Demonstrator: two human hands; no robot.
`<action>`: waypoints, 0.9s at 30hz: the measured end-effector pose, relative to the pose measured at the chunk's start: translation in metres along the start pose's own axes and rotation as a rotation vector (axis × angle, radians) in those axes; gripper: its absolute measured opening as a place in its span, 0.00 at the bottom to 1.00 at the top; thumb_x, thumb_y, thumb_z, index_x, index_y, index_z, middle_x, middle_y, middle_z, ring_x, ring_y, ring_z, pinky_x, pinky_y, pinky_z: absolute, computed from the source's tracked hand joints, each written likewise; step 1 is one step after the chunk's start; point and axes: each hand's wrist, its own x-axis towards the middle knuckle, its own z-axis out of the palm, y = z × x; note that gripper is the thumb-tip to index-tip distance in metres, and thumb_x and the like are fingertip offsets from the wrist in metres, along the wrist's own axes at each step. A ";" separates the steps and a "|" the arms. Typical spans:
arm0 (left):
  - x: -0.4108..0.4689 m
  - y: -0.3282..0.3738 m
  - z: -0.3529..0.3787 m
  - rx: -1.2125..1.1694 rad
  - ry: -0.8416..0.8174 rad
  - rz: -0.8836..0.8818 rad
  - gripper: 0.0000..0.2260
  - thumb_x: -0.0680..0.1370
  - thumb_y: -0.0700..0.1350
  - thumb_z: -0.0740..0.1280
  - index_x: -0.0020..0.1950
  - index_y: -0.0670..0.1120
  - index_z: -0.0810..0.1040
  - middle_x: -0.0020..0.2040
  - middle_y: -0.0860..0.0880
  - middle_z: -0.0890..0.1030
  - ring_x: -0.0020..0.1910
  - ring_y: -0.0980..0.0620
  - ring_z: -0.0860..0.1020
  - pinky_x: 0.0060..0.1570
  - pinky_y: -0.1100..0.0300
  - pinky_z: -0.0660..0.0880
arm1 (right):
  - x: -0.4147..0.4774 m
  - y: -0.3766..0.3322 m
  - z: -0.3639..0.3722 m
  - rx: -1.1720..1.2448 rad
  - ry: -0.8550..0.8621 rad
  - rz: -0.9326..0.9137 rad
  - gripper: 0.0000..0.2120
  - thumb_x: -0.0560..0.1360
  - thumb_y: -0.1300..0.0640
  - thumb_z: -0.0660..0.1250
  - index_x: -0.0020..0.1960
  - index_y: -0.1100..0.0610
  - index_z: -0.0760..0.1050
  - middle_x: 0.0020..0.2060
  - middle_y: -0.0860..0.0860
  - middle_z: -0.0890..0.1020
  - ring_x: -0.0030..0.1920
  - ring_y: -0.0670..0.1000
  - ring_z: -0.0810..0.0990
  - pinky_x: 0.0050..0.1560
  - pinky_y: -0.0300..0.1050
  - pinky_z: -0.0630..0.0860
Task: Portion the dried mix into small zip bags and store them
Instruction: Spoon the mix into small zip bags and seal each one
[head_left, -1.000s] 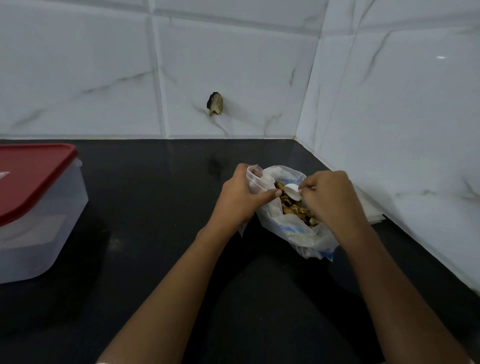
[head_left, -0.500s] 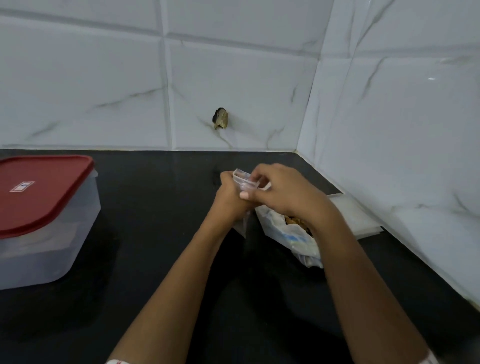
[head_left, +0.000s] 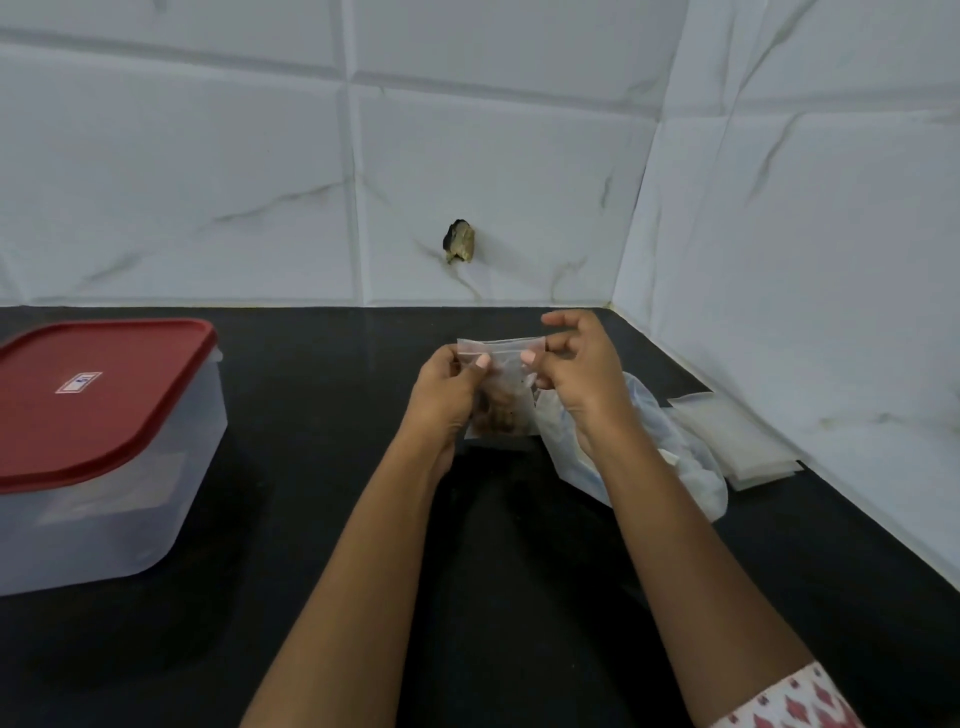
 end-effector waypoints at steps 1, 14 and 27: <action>0.000 -0.001 0.000 -0.008 0.003 0.002 0.04 0.80 0.41 0.61 0.50 0.46 0.75 0.45 0.49 0.80 0.47 0.51 0.79 0.46 0.57 0.77 | 0.001 0.000 0.000 0.004 0.000 -0.014 0.17 0.71 0.68 0.69 0.56 0.56 0.70 0.35 0.48 0.77 0.35 0.47 0.76 0.37 0.40 0.75; -0.002 0.002 -0.003 -0.020 0.062 0.084 0.06 0.78 0.43 0.63 0.41 0.49 0.74 0.43 0.52 0.78 0.43 0.55 0.76 0.39 0.60 0.73 | 0.000 0.002 -0.001 -0.079 -0.121 -0.039 0.09 0.72 0.62 0.70 0.46 0.51 0.74 0.38 0.46 0.79 0.46 0.50 0.78 0.56 0.53 0.77; 0.000 0.004 -0.010 -0.043 0.032 0.021 0.04 0.77 0.41 0.65 0.47 0.42 0.79 0.44 0.47 0.80 0.46 0.51 0.79 0.48 0.56 0.77 | 0.002 0.002 0.000 -0.138 -0.054 -0.028 0.08 0.71 0.62 0.71 0.36 0.53 0.77 0.37 0.50 0.79 0.41 0.48 0.76 0.46 0.45 0.74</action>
